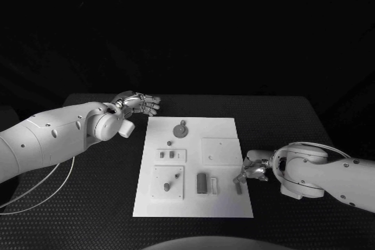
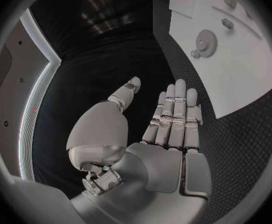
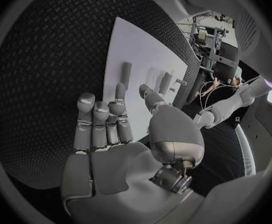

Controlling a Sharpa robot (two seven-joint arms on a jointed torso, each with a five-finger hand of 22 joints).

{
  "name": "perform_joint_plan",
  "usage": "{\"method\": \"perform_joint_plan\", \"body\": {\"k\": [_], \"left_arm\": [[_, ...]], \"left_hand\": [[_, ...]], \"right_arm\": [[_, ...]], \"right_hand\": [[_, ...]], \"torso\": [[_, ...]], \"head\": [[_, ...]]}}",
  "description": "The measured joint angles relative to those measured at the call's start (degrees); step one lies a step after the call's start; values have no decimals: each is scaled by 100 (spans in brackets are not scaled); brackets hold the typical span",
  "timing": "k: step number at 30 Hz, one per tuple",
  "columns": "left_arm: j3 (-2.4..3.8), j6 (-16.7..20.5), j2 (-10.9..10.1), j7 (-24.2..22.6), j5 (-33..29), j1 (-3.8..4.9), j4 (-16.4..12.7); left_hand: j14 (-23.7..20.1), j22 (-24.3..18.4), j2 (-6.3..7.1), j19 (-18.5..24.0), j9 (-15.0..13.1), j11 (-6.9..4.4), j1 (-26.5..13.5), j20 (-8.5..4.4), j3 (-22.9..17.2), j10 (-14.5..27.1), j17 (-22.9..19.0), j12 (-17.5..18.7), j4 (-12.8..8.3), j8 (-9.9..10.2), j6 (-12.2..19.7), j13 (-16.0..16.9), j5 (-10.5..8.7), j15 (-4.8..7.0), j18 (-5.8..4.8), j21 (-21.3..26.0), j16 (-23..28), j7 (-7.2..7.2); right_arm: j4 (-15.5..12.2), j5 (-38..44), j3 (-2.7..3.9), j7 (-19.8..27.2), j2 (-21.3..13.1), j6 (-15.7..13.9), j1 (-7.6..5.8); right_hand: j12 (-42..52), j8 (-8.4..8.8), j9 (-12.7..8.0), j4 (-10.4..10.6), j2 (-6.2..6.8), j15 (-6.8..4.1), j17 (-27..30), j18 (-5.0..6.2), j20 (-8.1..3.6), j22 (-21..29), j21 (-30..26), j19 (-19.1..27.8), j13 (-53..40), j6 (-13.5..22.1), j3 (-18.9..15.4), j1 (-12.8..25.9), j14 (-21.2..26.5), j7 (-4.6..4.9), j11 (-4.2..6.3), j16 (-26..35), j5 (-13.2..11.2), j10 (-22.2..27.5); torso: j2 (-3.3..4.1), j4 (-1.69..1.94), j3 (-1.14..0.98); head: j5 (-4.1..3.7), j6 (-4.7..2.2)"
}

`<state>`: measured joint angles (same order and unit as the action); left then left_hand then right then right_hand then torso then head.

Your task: Assemble the parts on the task board

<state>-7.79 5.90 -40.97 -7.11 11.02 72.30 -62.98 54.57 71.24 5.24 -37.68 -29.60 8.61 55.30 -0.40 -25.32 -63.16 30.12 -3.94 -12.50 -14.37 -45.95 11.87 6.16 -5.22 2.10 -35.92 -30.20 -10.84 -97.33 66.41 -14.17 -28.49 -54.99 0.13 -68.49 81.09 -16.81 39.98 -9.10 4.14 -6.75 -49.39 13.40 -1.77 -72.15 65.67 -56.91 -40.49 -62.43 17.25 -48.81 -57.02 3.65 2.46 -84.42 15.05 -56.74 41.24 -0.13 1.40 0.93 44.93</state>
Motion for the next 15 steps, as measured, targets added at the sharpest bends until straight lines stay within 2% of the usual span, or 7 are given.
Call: {"method": "perform_joint_plan", "body": {"k": [6, 7, 15], "left_arm": [[0, 1, -9, 0, 2, 0, -16], [0, 1, -11, 0, 2, 0, -19], [-1, 0, -16, 0, 4, 0, -24]], "left_hand": [[0, 5, 0, 0, 0, 0, 0, 0, 0, 0, 1, 0, 0, 0, 0, 0, 0, 0, 0, 0, 0, 0], [0, 5, 0, 0, 0, 0, 0, 0, 0, 0, 1, 0, 0, 0, 0, 0, 0, 0, 0, 0, 0, 0], [0, 4, 0, 0, 0, 0, 0, 0, 0, 0, 6, 0, 0, 0, 0, 0, 0, 0, 0, 0, 0, 0]], "right_arm": [[60, 140, -1, -81, 90, 5, 154], [72, 161, -3, -92, 96, 6, 171], [148, 315, 10, -152, 170, 13, 232]], "right_hand": [[-34, 69, -51, -48, 0, 1, 0, 1, 2, 9, 0, -2, -17, 0, -16, 0, -1, 0, -20, 0, 5, -20], [-34, 69, -55, -57, 0, 1, 0, 30, 21, 9, 0, -20, -17, 5, -6, 0, -1, 6, -20, 8, 12, -20], [-34, 94, -58, -95, -24, 9, 0, 41, 22, 15, 0, -20, -32, 18, -31, 24, -9, 19, -22, 22, 71, -23]], "torso": [[1, 5, -1], [1, 6, -1], [3, 5, -4]], "head": [[-12, 2], [-14, 2], [-16, 13]]}}
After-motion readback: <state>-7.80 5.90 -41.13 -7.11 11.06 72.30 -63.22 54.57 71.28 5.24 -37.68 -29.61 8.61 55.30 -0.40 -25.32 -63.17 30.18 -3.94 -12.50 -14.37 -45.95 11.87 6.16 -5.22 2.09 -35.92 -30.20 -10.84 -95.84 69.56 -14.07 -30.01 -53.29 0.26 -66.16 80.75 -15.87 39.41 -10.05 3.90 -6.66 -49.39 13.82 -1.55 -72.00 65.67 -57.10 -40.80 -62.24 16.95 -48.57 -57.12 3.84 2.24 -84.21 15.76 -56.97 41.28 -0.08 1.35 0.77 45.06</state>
